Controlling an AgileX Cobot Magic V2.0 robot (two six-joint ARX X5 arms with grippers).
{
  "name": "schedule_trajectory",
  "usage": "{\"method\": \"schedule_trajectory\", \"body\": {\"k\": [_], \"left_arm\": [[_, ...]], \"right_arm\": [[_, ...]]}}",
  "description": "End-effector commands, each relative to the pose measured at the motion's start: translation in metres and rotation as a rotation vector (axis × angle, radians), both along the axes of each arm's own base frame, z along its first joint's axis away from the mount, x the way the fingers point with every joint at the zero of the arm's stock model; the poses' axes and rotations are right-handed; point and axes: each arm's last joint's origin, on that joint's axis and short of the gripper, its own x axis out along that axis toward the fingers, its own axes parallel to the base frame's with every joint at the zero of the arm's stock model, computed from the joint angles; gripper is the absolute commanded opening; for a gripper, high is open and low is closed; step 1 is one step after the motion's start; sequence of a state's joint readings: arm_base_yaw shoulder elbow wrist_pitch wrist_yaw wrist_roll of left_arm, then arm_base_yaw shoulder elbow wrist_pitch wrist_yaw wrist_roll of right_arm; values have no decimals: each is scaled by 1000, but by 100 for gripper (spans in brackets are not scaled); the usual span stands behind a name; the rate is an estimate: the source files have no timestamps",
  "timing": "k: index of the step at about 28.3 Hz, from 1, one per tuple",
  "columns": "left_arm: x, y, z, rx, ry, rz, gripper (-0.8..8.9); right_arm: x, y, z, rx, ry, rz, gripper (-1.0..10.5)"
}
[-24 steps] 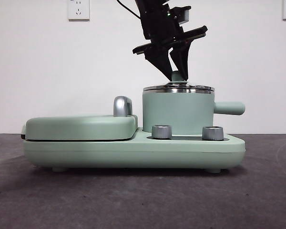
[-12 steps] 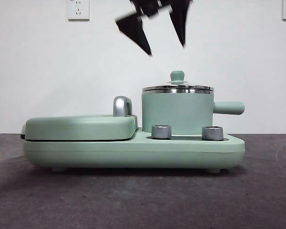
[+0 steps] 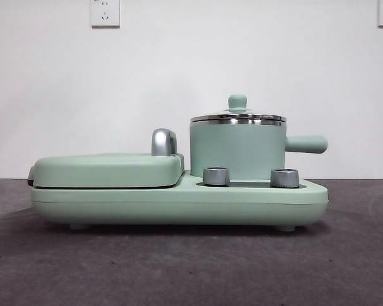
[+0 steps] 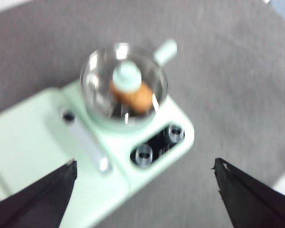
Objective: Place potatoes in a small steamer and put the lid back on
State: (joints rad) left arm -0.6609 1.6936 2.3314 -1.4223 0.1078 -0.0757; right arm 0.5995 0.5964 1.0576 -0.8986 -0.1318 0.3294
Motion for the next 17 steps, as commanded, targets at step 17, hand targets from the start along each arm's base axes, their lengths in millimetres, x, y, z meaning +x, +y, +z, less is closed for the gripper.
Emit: {"method": "schedule_trajectory", "body": {"k": [17], "left_arm": [[-131, 103, -138, -215, -138, 81, 220]], "right_arm": [[1, 1, 3, -12, -29, 22, 353]]}}
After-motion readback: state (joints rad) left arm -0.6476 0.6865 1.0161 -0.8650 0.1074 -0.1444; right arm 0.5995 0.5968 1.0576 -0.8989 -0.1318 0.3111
